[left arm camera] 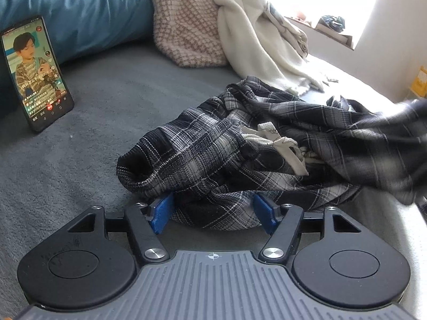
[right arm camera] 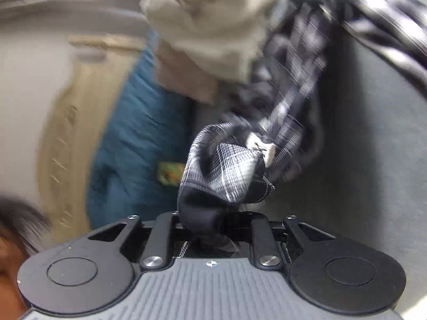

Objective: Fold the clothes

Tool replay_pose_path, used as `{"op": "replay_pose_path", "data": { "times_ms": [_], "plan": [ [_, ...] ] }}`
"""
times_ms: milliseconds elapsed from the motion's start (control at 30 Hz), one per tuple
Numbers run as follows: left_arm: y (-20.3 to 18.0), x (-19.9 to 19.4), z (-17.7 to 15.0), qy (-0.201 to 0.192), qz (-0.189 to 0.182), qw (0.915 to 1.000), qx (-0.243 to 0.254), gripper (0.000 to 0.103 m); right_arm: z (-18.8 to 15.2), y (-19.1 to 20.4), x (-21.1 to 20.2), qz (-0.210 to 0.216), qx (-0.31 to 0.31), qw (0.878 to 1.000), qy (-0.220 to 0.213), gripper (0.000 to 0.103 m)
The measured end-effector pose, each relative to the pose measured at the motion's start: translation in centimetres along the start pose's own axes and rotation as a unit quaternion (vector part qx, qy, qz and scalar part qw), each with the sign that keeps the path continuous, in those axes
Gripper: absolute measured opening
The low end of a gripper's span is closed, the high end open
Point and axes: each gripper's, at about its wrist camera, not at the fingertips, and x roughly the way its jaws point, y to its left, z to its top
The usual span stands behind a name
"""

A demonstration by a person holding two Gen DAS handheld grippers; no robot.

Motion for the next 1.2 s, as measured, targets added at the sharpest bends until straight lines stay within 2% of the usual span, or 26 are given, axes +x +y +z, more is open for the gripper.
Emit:
{"op": "replay_pose_path", "data": {
  "times_ms": [33,200,267,300,333,467,567,633,833,900,967,1000,1033,1100,1200],
  "plan": [
    [0.0,0.0,0.0,0.001,0.001,1.0000,0.001,0.066,0.6,0.4,0.1,0.015,0.000,1.000,-0.013,0.022],
    [-0.2,-0.1,0.1,0.004,0.003,1.0000,0.006,0.066,5.3,1.0,3.7,-0.030,-0.029,0.996,-0.076,0.026],
    [-0.2,0.0,0.0,0.006,0.003,0.9999,0.010,0.066,7.2,0.5,5.1,-0.045,-0.034,0.992,-0.110,0.036],
    [-0.2,0.1,0.0,0.006,0.004,0.9999,0.012,0.067,7.1,0.2,4.7,-0.051,-0.038,0.990,-0.122,0.055],
    [-0.2,0.1,0.0,0.006,0.004,0.9999,0.014,0.067,7.1,-0.1,4.2,-0.057,-0.043,0.988,-0.134,0.067],
    [-0.3,0.6,-0.1,0.003,0.001,0.9998,0.020,0.069,6.8,-1.4,2.3,-0.082,-0.059,0.978,-0.183,0.073],
    [-0.2,1.0,0.1,0.002,-0.001,0.9998,0.020,0.071,6.6,-2.3,0.8,-0.100,-0.072,0.968,-0.220,0.083],
    [-0.3,1.2,0.1,0.001,-0.002,0.9998,0.018,0.073,5.7,-3.3,1.0,-0.123,-0.084,0.967,-0.207,0.092],
    [-0.4,1.5,0.2,0.000,-0.001,0.9998,0.021,0.077,4.3,-7.2,4.2,-0.211,-0.098,0.965,-0.122,0.092],
    [-0.5,1.4,0.2,0.000,0.000,0.9997,0.023,0.077,3.9,-8.2,6.0,-0.221,-0.108,0.961,-0.125,0.093],
    [-0.5,1.4,0.1,0.000,0.003,0.9998,0.021,0.077,3.4,-7.4,6.7,-0.224,-0.139,0.955,-0.139,0.088],
    [-0.6,1.4,0.1,0.000,0.004,0.9998,0.020,0.077,3.2,-7.1,6.9,-0.225,-0.144,0.954,-0.135,0.069],
    [-0.7,1.5,0.2,0.000,0.007,0.9998,0.020,0.077,3.1,-6.7,7.1,-0.227,-0.149,0.954,-0.130,0.041],
    [-0.9,1.6,0.2,0.001,0.012,0.9997,0.020,0.077,3.4,-6.7,6.8,-0.223,-0.128,0.959,-0.120,0.014],
    [-1.0,1.6,0.2,0.001,0.016,0.9996,0.023,0.077,3.2,-5.9,5.0,-0.184,-0.103,0.968,-0.137,0.009]
  ]
}}
